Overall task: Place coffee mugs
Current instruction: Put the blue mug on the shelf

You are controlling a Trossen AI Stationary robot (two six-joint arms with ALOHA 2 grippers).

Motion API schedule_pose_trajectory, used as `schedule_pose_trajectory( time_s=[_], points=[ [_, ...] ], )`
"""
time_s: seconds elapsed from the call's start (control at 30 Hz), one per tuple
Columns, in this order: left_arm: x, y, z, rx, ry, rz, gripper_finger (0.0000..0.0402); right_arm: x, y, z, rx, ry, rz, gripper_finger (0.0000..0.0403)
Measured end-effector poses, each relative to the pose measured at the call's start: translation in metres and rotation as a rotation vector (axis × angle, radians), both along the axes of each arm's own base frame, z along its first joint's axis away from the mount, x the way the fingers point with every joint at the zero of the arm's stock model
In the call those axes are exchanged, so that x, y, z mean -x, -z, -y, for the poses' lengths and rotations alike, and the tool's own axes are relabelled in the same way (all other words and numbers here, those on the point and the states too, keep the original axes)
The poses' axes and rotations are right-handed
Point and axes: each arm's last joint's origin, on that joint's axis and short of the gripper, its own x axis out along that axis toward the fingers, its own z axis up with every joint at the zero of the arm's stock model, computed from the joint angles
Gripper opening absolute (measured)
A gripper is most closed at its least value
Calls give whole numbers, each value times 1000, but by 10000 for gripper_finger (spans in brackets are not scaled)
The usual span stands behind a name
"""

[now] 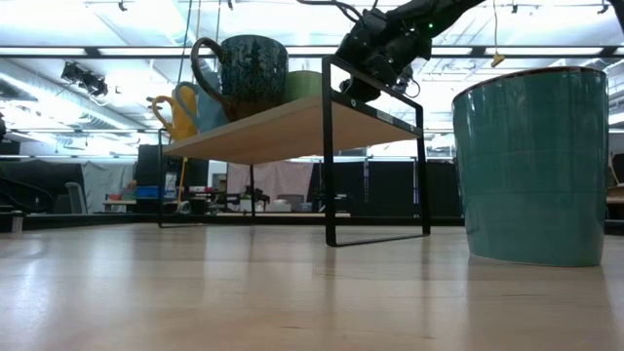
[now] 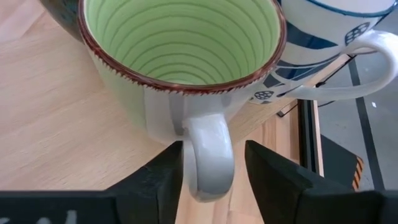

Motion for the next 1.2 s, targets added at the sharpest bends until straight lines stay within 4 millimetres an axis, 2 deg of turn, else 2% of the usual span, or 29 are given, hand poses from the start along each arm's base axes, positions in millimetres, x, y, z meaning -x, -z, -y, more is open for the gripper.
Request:
schedule_pose_trajectory(
  time_s=[0.33,0.6,0.83,1.0,1.2],
  points=[
    [0,1,0,0,0,-6,116,3,-1,2,-39,43,-7,206],
    [-1,1,0,1,1,-10,116,13,-18,-2,-6,66,19,234],
    [-1,1,0,1,1,-10,116,24,-32,-9,-44,98,39,242],
    [-1,1,0,1,1,-11,116,36,-53,-21,-86,147,84,242],
    [-1,1,0,44,18,4,116,64,-88,-56,-162,168,145,241]
  ],
)
